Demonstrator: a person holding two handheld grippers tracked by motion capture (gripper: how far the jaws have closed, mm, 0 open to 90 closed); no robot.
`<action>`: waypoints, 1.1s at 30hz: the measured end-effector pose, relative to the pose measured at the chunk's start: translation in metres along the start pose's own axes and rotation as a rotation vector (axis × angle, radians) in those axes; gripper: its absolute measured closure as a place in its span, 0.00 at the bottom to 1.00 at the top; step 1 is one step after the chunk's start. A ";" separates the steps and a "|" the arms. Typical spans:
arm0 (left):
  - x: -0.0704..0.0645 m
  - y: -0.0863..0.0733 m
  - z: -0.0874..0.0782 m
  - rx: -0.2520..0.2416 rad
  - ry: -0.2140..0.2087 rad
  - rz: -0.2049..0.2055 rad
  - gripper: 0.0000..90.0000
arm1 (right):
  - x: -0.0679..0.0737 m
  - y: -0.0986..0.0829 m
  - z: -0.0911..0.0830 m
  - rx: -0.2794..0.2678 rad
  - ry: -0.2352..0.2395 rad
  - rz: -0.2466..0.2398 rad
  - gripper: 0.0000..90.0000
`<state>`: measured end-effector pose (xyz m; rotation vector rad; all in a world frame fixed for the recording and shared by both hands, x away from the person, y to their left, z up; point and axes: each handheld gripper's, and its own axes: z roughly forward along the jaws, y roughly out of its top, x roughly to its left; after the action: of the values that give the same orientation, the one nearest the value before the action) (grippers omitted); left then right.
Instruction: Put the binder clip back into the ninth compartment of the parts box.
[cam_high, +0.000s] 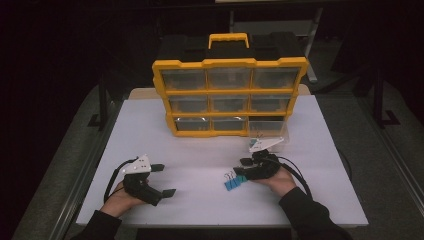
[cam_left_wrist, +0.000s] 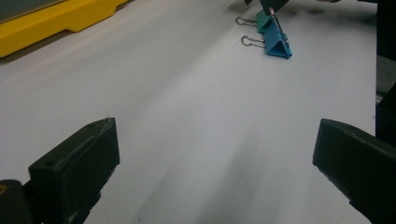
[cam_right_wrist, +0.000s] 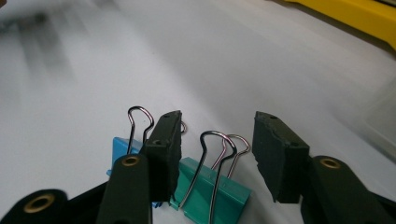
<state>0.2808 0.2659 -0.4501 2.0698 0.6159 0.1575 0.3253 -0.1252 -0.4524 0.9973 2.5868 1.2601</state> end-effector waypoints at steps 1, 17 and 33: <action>0.000 0.000 0.000 0.000 0.000 0.000 0.00 | 0.000 0.000 0.001 0.003 0.001 0.001 0.58; 0.000 0.000 0.000 0.000 0.005 0.001 0.00 | -0.004 -0.003 0.007 0.022 0.026 0.020 0.78; 0.001 0.000 -0.002 -0.007 0.006 -0.003 0.00 | -0.004 -0.003 0.005 0.023 0.050 0.046 0.83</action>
<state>0.2814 0.2675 -0.4491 2.0620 0.6210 0.1648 0.3286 -0.1262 -0.4587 1.0484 2.6357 1.2849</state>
